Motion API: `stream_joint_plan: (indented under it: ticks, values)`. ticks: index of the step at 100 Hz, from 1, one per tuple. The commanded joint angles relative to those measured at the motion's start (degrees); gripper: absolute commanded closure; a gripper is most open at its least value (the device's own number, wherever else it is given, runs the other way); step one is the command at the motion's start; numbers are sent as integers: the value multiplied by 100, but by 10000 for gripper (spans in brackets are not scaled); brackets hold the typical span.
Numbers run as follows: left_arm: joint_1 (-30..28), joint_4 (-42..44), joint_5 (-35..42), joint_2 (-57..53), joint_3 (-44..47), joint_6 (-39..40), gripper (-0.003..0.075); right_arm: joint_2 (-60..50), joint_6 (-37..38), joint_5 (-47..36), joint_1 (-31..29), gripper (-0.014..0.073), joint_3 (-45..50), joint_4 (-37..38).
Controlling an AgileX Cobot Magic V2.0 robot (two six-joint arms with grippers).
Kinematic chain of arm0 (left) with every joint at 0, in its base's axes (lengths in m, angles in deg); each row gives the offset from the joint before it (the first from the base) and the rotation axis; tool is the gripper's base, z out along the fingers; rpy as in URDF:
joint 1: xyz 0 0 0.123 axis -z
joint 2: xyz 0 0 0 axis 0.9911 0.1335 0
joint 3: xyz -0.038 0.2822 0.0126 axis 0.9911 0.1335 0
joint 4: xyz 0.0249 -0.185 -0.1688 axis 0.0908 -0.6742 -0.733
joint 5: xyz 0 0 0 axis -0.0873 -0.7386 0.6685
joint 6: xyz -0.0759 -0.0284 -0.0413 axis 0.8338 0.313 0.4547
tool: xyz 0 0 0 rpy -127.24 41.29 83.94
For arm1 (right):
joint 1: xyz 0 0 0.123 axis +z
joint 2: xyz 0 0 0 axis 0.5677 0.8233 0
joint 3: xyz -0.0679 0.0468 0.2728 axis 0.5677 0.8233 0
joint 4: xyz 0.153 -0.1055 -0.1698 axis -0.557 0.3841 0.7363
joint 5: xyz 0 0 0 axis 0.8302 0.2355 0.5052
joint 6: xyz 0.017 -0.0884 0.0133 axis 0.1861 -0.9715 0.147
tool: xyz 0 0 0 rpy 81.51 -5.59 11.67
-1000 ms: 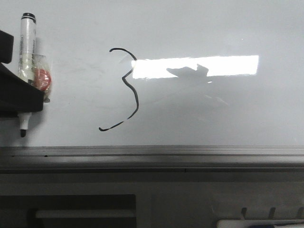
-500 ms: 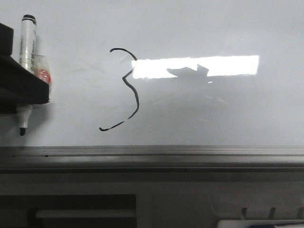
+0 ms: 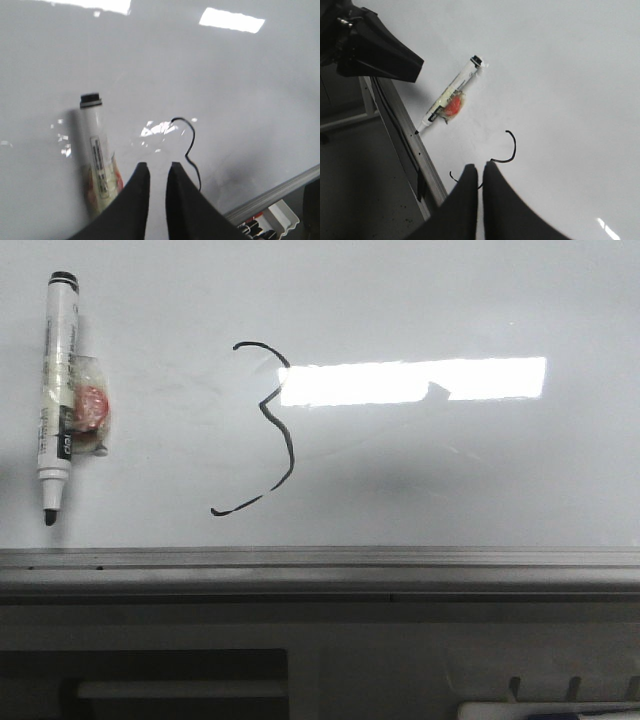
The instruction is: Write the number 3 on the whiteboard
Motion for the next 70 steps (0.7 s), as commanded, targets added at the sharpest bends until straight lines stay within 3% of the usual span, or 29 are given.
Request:
stream_joint_plan:
  ticks: [1, 29, 51, 70]
  values:
    - [-14, 386, 346, -500, -123, 23, 741, -345, 48, -726, -36, 654, 77, 55]
    - [-14, 1081, 346, -1949, 374, -16, 741, -1959, 48, -2662, -36, 654, 1998, 55]
    - [-14, 1708, 346, -2949, 826, -118, 741, -3361, 48, -2906, -36, 654, 3563, 55]
    - [-14, 1929, 332, -3242, 946, -118, 741, -4237, 48, -3178, -36, 654, 4314, 55]
